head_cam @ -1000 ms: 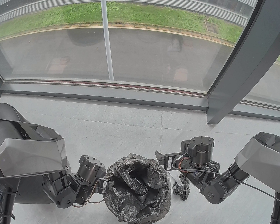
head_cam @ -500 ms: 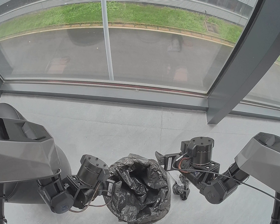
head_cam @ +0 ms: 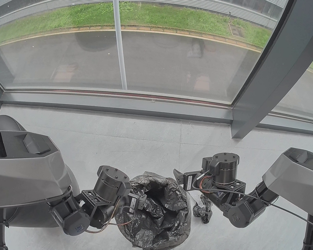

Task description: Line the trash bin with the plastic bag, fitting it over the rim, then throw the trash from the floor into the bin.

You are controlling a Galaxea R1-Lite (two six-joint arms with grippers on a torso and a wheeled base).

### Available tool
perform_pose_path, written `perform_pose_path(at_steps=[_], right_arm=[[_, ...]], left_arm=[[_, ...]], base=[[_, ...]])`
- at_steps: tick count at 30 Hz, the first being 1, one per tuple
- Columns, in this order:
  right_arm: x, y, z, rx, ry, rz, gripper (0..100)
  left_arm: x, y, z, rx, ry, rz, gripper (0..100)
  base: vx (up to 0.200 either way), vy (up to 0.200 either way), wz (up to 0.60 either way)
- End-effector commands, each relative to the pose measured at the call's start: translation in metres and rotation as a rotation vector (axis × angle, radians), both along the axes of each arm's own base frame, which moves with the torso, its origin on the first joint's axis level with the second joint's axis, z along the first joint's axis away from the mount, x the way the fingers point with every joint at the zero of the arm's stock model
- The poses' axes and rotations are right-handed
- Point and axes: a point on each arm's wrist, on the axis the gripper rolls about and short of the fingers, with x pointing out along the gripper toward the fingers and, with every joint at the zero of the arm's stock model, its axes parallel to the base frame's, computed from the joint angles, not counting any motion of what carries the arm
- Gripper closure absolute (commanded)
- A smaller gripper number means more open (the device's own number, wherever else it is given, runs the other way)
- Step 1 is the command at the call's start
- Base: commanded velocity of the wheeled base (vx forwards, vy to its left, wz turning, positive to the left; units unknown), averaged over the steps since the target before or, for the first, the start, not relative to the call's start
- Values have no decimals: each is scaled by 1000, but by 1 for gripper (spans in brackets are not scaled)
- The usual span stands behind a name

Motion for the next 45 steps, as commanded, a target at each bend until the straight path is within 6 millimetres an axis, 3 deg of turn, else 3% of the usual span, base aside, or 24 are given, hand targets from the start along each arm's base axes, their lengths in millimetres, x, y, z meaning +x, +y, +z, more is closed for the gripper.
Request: perform_pose_path(at_steps=[1, 22, 31, 45], right_arm=[[0, 0, 0, 0, 0, 1, 0], [1, 0, -2, -1, 3, -1, 0], [2, 0, -6, -6, 11, -1, 0], [2, 0, -6, -6, 11, -1, 0]], left_arm=[[11, -6, -19, 33, 13, -4, 0], [39, -8, -82, 161, 48, 32, 0], [53, -13, -86, 181, -75, 182, 0], [42, -19, -75, 180, -107, 163, 0]], base=[[0, 0, 0], [0, 0, 0], [0, 0, 0], [0, 0, 0]])
